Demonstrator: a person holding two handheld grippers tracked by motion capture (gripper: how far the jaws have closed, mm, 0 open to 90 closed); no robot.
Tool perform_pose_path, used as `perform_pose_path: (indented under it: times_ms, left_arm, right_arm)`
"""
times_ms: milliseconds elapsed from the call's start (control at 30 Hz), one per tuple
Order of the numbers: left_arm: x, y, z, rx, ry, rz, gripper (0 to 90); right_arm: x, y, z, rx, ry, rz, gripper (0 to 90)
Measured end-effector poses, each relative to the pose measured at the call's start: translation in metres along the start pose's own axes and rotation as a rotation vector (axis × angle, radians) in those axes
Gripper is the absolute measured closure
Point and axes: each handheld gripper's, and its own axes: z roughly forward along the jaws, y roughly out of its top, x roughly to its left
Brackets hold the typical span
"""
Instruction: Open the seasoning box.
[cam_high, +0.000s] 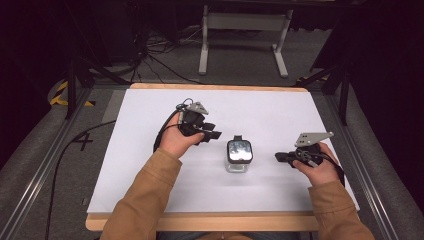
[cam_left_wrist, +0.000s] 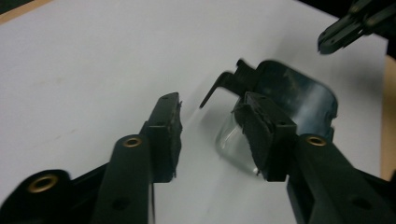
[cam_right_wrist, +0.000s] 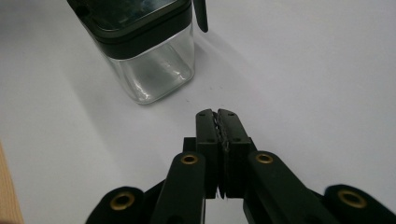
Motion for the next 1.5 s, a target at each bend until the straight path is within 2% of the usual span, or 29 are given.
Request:
perform_pose_path:
  times_ms: [100, 200, 300, 400, 533, 767, 900, 1233, 1500]
  left_arm:
    - [0.0, 0.009, 0.01, -0.005, -0.01, 0.028, 66.1]
    - [-0.001, 0.013, 0.017, -0.012, -0.029, 0.035, 68.5]
    - [0.001, 0.018, 0.028, -0.03, -0.066, 0.017, 72.1]
    - [0.001, 0.019, 0.037, -0.014, -0.088, 0.009, 79.0]
    - [0.0, 0.019, 0.048, -0.002, -0.127, -0.007, 79.8]
    - [-0.004, 0.021, 0.058, 0.004, -0.128, 0.012, 84.0]
    - [-0.004, 0.022, 0.062, 0.023, -0.126, 0.022, 86.2]
    - [-0.003, 0.022, 0.063, 0.033, -0.126, 0.013, 87.0]
    - [0.001, 0.021, 0.062, 0.028, -0.139, -0.018, 89.8]
  right_arm:
    - [0.001, 0.001, 0.0, -0.006, 0.007, -0.004, 88.3]
    - [0.001, 0.001, 0.0, -0.009, 0.01, -0.005, 88.3]
    - [0.0, 0.002, -0.001, -0.013, 0.012, -0.009, 88.0]
    - [-0.001, 0.001, -0.002, -0.017, 0.012, -0.006, 87.9]
    - [0.0, 0.002, -0.002, -0.018, 0.015, -0.008, 86.8]
    - [0.001, 0.003, 0.002, -0.012, 0.026, -0.013, 86.7]
    - [0.001, 0.002, 0.002, -0.015, 0.032, -0.014, 86.4]
    - [0.003, 0.003, 0.005, -0.014, 0.042, -0.019, 86.3]
    - [0.008, 0.006, 0.007, -0.011, 0.052, -0.036, 86.4]
